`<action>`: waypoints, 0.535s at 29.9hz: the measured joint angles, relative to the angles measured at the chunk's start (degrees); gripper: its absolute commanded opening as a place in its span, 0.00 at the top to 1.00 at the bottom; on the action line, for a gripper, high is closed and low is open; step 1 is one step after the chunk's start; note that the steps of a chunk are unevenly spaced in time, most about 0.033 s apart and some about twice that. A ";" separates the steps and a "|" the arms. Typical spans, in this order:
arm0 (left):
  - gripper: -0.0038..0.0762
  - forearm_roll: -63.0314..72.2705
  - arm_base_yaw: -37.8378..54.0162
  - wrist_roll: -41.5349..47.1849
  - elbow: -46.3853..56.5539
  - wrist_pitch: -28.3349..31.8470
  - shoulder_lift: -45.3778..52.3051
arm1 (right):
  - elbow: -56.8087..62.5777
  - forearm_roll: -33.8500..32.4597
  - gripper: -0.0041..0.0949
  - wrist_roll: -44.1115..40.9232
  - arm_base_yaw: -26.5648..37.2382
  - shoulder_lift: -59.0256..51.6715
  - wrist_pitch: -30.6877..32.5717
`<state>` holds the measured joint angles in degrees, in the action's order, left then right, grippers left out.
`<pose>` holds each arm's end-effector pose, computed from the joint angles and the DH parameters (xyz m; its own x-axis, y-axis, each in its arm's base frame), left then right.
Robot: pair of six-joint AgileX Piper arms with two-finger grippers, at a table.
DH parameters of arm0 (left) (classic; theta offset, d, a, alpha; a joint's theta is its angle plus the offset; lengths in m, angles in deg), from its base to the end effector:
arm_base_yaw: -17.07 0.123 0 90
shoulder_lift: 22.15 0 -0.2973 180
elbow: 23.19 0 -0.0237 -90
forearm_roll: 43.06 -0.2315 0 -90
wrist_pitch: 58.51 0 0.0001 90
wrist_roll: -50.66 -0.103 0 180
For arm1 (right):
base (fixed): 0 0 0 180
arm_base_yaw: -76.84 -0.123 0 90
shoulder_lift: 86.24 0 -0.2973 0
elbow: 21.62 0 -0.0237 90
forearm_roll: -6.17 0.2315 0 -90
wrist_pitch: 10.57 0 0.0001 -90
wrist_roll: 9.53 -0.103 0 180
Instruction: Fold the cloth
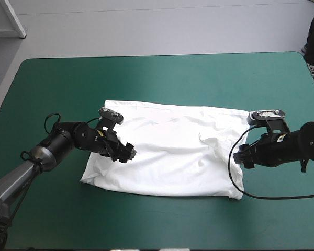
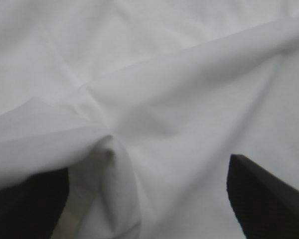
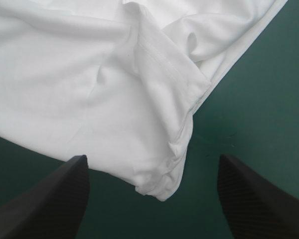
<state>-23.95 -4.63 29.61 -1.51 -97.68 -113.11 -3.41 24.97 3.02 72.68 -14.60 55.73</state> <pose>0.2502 -0.1225 0.2655 -0.7542 0.4105 -0.5126 0.5391 0.8327 -0.1265 0.1767 0.0433 0.3403 -0.8845 -0.1438 -0.4438 -0.2681 0.9352 0.2314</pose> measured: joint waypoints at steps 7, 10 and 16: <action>0.13 -3.85 0.00 1.74 -10.30 -5.58 0.00 | 0.00 0.04 0.30 0.06 0.00 0.00 -0.31; 0.13 -8.44 0.00 5.23 -17.23 -11.96 0.00 | 0.00 0.04 0.31 0.17 0.00 0.00 -0.25; 0.13 -25.64 0.00 13.41 -24.23 -28.98 0.25 | 0.00 0.04 0.31 0.17 0.00 0.00 0.16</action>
<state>-49.59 -4.63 43.02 -25.75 -126.66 -112.86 -3.41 25.02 3.19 72.68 -14.60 55.89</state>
